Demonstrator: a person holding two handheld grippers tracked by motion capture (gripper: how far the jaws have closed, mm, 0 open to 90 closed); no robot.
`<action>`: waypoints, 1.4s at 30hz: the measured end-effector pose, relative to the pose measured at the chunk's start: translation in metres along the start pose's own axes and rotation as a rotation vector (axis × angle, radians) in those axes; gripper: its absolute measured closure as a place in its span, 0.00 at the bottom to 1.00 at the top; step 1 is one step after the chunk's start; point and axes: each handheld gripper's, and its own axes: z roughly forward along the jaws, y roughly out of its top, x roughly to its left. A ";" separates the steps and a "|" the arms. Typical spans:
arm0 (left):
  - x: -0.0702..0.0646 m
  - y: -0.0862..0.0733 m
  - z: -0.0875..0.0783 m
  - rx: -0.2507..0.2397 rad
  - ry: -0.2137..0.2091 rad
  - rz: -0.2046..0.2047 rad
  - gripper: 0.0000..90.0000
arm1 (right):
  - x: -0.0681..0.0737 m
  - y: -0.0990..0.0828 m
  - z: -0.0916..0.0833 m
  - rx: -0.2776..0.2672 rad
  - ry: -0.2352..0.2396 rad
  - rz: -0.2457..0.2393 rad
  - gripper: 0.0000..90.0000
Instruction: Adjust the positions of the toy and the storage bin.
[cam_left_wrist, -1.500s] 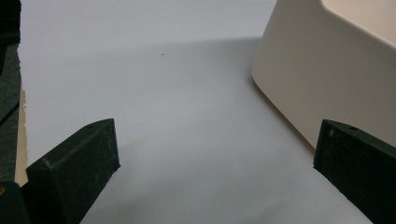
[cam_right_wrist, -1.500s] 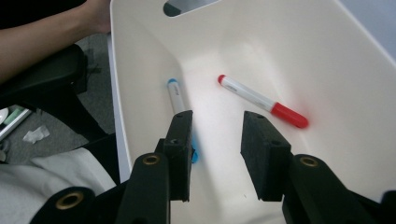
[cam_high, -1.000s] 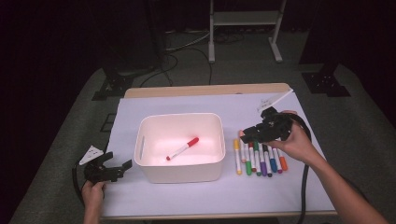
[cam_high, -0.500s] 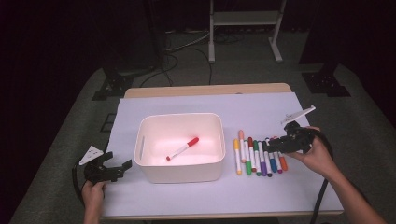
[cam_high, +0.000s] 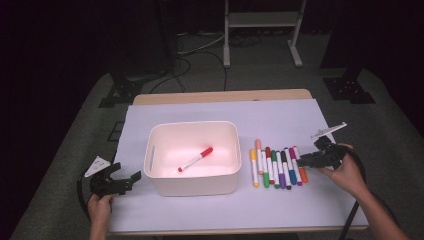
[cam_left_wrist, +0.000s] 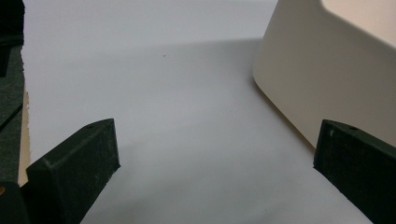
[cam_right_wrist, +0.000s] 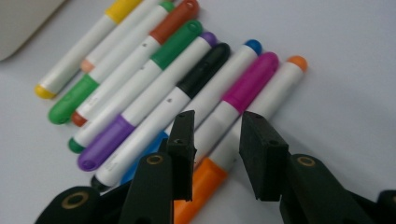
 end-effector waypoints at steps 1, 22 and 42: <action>0.000 0.000 0.000 0.000 0.000 0.000 0.00 | -0.003 -0.002 0.002 0.001 -0.015 0.009 0.73; 0.000 0.000 -0.001 -0.006 -0.001 0.003 0.00 | -0.014 -0.016 0.013 0.027 -0.193 0.059 0.82; 0.000 0.000 0.000 -0.004 0.000 0.001 0.00 | 0.023 0.000 -0.024 -0.084 -0.024 0.038 0.85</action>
